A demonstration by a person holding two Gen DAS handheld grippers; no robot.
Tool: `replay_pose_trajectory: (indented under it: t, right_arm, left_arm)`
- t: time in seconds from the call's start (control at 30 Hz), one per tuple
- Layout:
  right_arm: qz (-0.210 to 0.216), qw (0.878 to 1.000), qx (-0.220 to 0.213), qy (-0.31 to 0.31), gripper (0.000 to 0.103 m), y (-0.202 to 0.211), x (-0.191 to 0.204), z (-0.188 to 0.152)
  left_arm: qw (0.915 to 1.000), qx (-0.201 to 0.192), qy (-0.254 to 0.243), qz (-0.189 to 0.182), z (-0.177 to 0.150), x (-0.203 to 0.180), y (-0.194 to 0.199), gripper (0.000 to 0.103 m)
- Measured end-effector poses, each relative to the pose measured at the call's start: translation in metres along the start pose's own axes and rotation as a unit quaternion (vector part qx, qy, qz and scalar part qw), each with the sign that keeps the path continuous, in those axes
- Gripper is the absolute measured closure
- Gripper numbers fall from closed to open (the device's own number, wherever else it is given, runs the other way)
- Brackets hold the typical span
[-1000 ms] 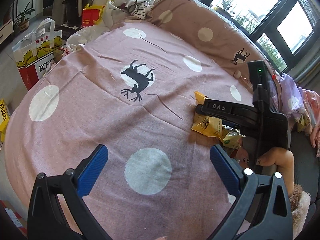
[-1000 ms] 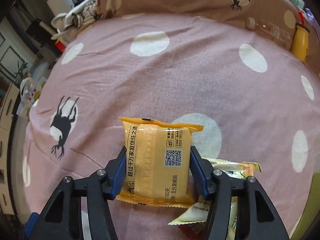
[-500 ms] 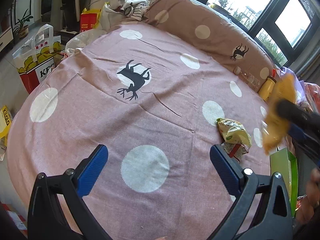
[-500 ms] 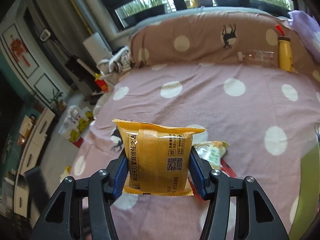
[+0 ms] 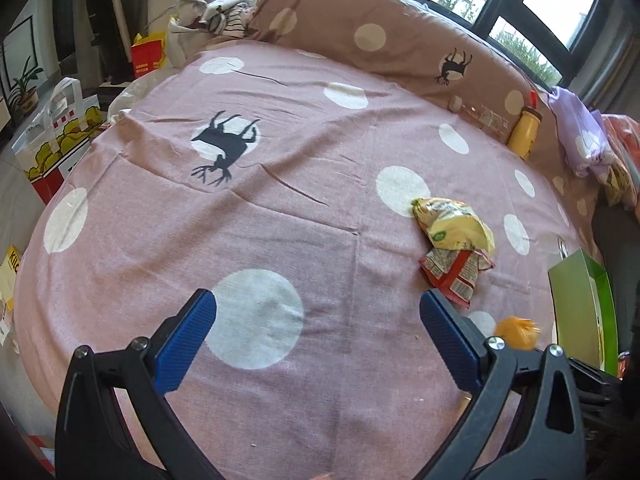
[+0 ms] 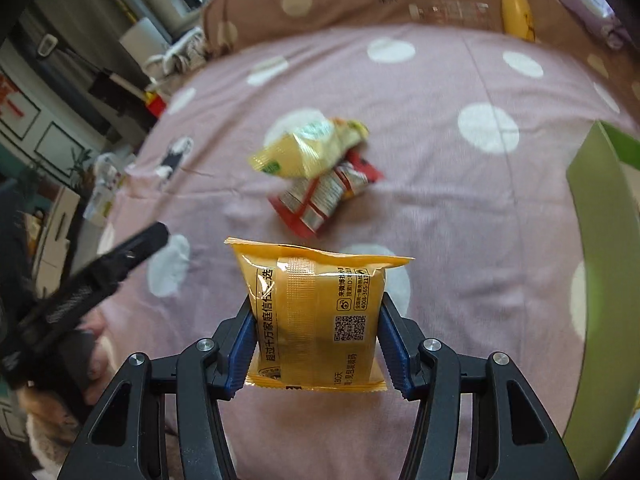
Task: Organize snacks
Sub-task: 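Grasp the yellow cake packet with the right gripper and lift it, then carry the yellow cake packet into the green box and open the right gripper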
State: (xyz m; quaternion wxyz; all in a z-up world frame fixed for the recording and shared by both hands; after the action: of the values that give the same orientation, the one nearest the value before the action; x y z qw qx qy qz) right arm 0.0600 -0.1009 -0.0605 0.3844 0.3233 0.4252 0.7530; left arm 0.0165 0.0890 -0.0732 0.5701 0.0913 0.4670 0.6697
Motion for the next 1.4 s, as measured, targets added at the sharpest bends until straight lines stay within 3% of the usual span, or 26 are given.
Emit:
replay_pose_trajectory:
  t: [0.1,0.23,0.43,0.6,0.67,0.73,0.9,1.13,1.27,1.4]
  right_arm:
    - [0.006,1.000,0.007,-0.022,0.045,-0.006,-0.004,0.000]
    - [0.016,0.999,-0.028,-0.027,0.026,0.011,-0.007,0.003]
    - [0.063,0.994,-0.049,-0.073,0.026,0.025,-0.027,0.006]
    - [0.103,0.987,-0.040,-0.116,0.026,0.023,-0.042,0.005]
    - [0.111,0.986,-0.037,-0.118,0.028,0.021,-0.041,0.004]
    - [0.115,0.986,-0.025,-0.115,0.038,0.015,-0.037,0.002]
    - [0.112,0.988,0.012,-0.105,0.046,-0.006,-0.027,-0.002]
    - [0.092,0.991,0.009,-0.102,0.049,-0.007,-0.022,-0.003]
    - [0.079,0.990,-0.038,-0.107,0.049,0.019,-0.034,0.005]
    - [0.060,0.986,-0.096,-0.123,0.049,0.052,-0.060,0.012]
  left_arm:
    - [0.9999,0.007,-0.011,0.000,-0.004,-0.006,-0.004,0.001]
    - [0.9998,0.012,-0.016,-0.004,-0.008,-0.013,-0.006,0.001]
    - [0.9957,0.041,-0.019,-0.081,-0.020,-0.040,-0.011,0.003]
    - [0.9868,0.086,-0.030,-0.134,-0.036,-0.066,-0.022,0.017]
    - [0.9823,0.104,-0.033,-0.152,-0.043,-0.075,-0.027,0.030]
    - [0.9782,0.121,-0.040,-0.164,-0.051,-0.084,-0.032,0.037]
    - [0.9711,0.149,-0.056,-0.178,-0.067,-0.101,-0.047,0.057]
    - [0.9712,0.128,-0.084,-0.183,-0.066,-0.114,-0.045,0.063]
    - [0.9705,0.094,-0.108,-0.194,-0.056,-0.131,-0.035,0.064]
    - [0.9632,0.064,-0.142,-0.219,-0.046,-0.166,-0.026,0.065]
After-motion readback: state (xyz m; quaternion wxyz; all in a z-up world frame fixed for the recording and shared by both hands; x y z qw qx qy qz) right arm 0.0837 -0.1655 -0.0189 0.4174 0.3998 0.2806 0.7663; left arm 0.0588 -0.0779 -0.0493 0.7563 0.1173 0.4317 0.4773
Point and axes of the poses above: each gripper's, at about its wrist camera, not at the fingertips, and y roughly against the way its jaws point, x to its left, z to its top, the point moved 6 cm from there along -y, roughly the way its jaws point, and after that the axes turned 13 degrees about -z, right-handed, at the moved point
